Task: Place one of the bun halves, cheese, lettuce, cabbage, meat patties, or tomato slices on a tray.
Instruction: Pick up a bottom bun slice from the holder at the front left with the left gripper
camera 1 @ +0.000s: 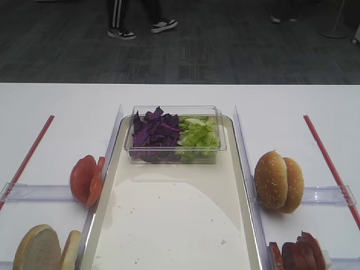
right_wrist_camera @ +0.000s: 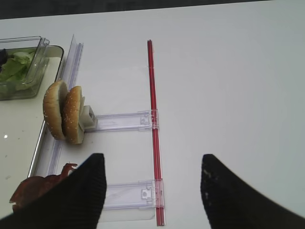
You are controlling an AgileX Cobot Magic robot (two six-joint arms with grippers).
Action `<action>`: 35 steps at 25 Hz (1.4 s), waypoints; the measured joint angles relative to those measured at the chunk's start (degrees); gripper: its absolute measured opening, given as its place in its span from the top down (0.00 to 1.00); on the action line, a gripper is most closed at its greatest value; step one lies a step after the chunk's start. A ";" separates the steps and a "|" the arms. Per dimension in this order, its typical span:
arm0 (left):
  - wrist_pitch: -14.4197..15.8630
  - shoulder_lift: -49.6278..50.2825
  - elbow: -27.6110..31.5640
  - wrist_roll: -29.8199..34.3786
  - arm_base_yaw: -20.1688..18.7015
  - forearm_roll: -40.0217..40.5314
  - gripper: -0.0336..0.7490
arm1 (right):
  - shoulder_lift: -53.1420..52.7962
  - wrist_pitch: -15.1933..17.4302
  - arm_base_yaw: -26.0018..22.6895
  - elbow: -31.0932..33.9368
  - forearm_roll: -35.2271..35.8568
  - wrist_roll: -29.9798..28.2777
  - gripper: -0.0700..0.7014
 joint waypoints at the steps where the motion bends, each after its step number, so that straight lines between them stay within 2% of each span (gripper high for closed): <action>1: 0.12 3.00 -0.11 -0.12 0.00 -0.64 0.37 | 0.00 0.00 0.00 0.00 0.00 0.00 0.31; 4: 0.69 11.38 -1.77 -1.13 0.00 -1.42 0.37 | 0.00 0.00 0.00 0.00 0.00 0.00 0.31; 5: 1.47 16.46 -3.69 -2.10 0.00 -1.42 0.37 | 0.00 0.00 0.00 0.00 0.00 0.00 0.31; 9: 3.31 25.90 -8.99 -3.54 0.00 -1.42 0.37 | 0.00 0.00 0.00 0.00 0.00 -0.07 0.31; 11: 3.54 34.37 -14.50 -4.04 0.00 -1.42 0.37 | 0.00 0.00 0.00 0.00 0.00 -0.07 0.31; 16: 3.54 42.68 -19.70 -4.04 0.00 -1.42 0.37 | 0.00 0.00 0.00 0.00 0.00 -0.07 0.31; 30: 2.89 58.50 -21.12 -3.07 0.00 -1.42 0.37 | 0.00 0.00 0.00 0.00 0.00 -0.07 0.31; 35: 2.60 60.02 -21.14 -3.07 0.00 -2.99 0.37 | 0.00 0.00 0.00 0.00 0.00 -0.07 0.31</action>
